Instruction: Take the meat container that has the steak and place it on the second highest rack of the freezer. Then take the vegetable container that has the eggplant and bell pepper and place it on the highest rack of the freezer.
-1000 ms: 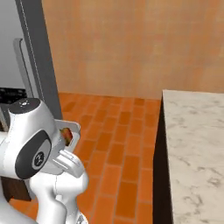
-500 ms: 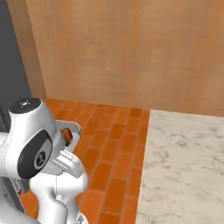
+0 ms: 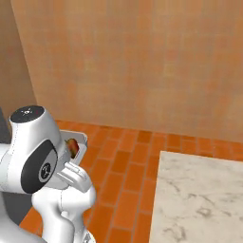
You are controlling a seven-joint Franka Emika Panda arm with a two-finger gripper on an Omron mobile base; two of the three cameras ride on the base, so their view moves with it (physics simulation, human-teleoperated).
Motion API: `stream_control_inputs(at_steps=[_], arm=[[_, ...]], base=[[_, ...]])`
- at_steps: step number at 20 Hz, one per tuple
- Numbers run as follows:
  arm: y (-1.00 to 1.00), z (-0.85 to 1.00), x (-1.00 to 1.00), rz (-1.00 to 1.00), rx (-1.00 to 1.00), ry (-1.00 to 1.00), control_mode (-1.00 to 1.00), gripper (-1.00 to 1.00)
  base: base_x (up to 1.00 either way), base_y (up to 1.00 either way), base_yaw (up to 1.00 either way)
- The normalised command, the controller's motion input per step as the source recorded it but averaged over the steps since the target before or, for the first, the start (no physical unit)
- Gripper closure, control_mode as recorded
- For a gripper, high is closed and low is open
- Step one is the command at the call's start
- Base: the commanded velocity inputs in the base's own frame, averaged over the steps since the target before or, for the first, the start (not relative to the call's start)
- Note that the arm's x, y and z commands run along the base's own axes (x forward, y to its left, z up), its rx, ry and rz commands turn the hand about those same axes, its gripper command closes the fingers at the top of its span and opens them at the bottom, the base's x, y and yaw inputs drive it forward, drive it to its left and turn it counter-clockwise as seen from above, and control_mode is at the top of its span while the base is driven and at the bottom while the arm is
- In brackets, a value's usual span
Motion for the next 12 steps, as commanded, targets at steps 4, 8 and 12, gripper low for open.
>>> stream_control_inputs(at_steps=[4, 8, 12], arm=[[0.0, 0.0, 0.0, 0.0, 0.0, 0.0, 1.0, 1.0], [0.0, 0.0, 0.0, 0.0, 0.0, 0.0, 1.0, 1.0], [0.0, 0.0, 0.0, 0.0, 0.0, 0.0, 1.0, 1.0]], base=[[1.0, -0.06, 0.0], [1.0, -0.09, 0.0], [1.0, -0.12, 0.0]])
